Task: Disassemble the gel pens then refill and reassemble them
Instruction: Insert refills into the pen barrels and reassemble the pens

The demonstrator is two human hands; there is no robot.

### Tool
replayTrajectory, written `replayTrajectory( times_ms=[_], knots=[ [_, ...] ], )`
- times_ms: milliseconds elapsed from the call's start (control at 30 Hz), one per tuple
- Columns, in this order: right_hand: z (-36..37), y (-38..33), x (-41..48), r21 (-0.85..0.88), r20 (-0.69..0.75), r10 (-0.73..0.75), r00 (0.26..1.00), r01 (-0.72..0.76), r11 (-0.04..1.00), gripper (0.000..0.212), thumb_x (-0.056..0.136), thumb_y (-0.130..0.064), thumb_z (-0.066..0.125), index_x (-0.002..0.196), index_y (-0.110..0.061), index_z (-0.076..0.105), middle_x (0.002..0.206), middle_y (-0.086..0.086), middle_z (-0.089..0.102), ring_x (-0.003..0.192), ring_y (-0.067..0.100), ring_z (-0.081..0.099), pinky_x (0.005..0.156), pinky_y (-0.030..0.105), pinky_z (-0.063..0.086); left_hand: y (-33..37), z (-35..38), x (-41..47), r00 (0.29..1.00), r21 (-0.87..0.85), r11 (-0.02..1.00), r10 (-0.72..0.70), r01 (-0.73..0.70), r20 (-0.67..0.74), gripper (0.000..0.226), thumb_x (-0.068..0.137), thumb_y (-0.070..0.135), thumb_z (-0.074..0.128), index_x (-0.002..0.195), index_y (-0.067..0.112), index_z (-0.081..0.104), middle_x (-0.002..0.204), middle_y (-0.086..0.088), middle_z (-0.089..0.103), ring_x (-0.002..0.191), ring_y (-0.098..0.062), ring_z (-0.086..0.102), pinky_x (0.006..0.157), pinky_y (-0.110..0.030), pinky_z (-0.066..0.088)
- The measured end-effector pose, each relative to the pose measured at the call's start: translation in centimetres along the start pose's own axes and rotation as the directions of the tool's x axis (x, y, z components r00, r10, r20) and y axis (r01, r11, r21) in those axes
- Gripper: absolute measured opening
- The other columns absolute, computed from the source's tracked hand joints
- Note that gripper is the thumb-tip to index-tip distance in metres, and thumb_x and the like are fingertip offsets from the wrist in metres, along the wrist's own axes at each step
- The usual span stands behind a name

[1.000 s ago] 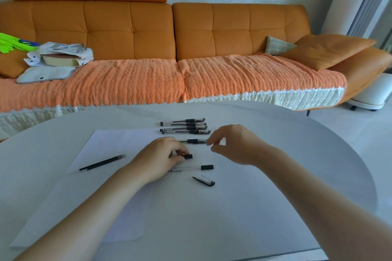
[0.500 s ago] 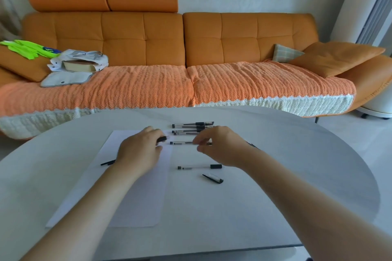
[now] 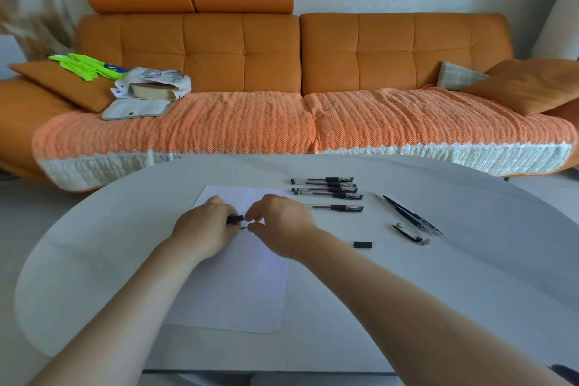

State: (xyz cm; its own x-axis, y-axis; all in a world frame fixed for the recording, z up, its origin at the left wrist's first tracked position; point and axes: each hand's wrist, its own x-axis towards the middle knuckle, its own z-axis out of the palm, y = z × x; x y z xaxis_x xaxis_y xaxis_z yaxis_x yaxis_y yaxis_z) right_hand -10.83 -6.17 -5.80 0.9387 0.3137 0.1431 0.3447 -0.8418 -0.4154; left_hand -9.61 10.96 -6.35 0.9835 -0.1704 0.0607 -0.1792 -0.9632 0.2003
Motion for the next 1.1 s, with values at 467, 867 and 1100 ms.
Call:
replayTrajectory(
  times_ms=[467, 867, 1100],
  knots=[
    [1.1, 0.2, 0.6, -0.100, 0.019, 0.053, 0.998, -0.051, 0.994, 0.019, 0.093, -0.034, 0.056, 0.101, -0.032, 0.073, 0.104, -0.003, 0.062, 0.096, 0.023, 0.060, 0.072, 0.032, 0.048, -0.4, -0.6, 0.2, 0.998, -0.079, 0.997, 0.019, -0.014, 0.054, 0.004, 0.088, 0.039, 0.062, 0.091, 0.037, 0.059, 0.101, 0.011, 0.052, 0.091, -0.017, 0.055, 0.067, -0.030, 0.041],
    [1.2, 0.3, 0.9, -0.100, 0.045, 0.077, 0.996, -0.072, 0.992, 0.024, 0.100, -0.033, 0.046, 0.109, -0.023, 0.066, 0.110, 0.002, 0.054, 0.094, 0.029, 0.060, 0.070, 0.033, 0.043, -1.7, -1.3, -0.3, 0.997, -0.185, 0.983, 0.010, 0.004, 0.076, 0.006, 0.083, 0.040, 0.070, 0.088, 0.038, 0.067, 0.088, 0.017, 0.066, 0.087, -0.009, 0.061, 0.073, -0.029, 0.050],
    [-2.8, 0.8, -0.4, 0.708, 0.094, 0.310, 0.946, -0.283, 0.647, 0.030, 0.088, -0.036, 0.071, 0.114, -0.021, 0.066, 0.084, -0.005, 0.065, 0.063, 0.014, 0.054, 0.052, 0.023, 0.043, 0.7, -2.8, -1.0, 0.995, -0.526, 0.848, 0.010, -0.063, -0.102, 0.016, 0.085, 0.032, 0.069, 0.071, 0.025, 0.071, 0.058, 0.016, 0.060, 0.053, 0.000, 0.053, 0.055, -0.026, 0.036]
  ],
)
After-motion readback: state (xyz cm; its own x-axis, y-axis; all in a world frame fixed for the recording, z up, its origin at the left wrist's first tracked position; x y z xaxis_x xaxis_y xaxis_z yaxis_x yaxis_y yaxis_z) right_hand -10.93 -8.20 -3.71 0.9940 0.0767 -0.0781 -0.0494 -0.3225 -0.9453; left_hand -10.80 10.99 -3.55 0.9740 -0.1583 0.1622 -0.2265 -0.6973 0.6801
